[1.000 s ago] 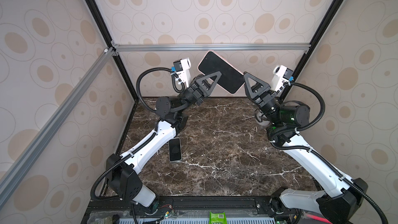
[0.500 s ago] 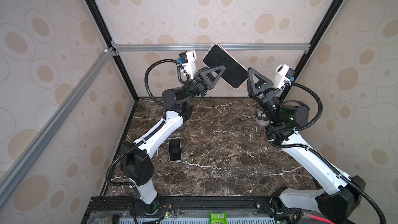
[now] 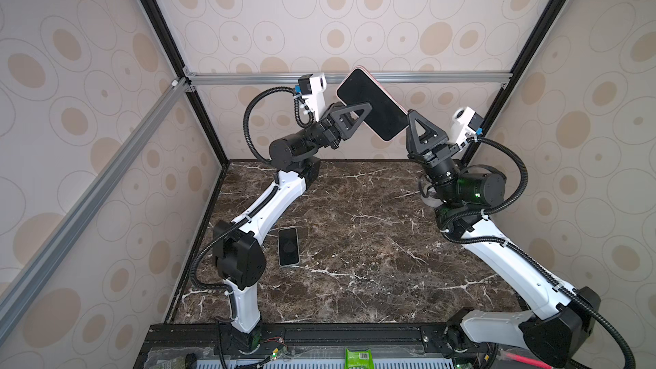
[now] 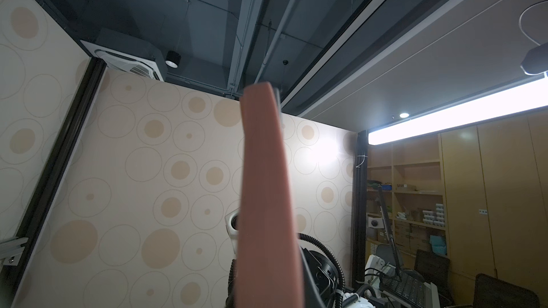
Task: Take the phone out of the phone case
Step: Remove the phone case from the phone.
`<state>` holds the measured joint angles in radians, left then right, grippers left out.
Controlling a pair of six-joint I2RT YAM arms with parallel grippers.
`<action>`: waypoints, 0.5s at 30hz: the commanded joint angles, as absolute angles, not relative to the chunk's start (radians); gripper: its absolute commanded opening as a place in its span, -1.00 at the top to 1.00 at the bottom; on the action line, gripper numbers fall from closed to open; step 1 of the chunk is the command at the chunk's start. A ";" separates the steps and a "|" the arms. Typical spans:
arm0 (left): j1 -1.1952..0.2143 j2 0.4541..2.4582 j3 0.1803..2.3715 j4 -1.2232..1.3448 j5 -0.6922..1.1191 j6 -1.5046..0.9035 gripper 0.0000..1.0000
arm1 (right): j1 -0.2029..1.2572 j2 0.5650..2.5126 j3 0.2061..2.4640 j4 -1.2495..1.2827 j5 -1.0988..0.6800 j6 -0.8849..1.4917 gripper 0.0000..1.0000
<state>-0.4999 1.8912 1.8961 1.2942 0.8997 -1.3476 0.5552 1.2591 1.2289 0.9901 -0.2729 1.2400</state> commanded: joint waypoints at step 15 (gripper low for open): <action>-0.455 2.040 2.018 1.189 1.059 -1.219 1.00 | 0.719 1.247 1.243 0.998 -0.517 1.322 1.00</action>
<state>-0.4629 1.9446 2.0045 1.3022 0.9855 -1.3979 0.5930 1.2587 1.2289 0.9730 -0.2527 1.2179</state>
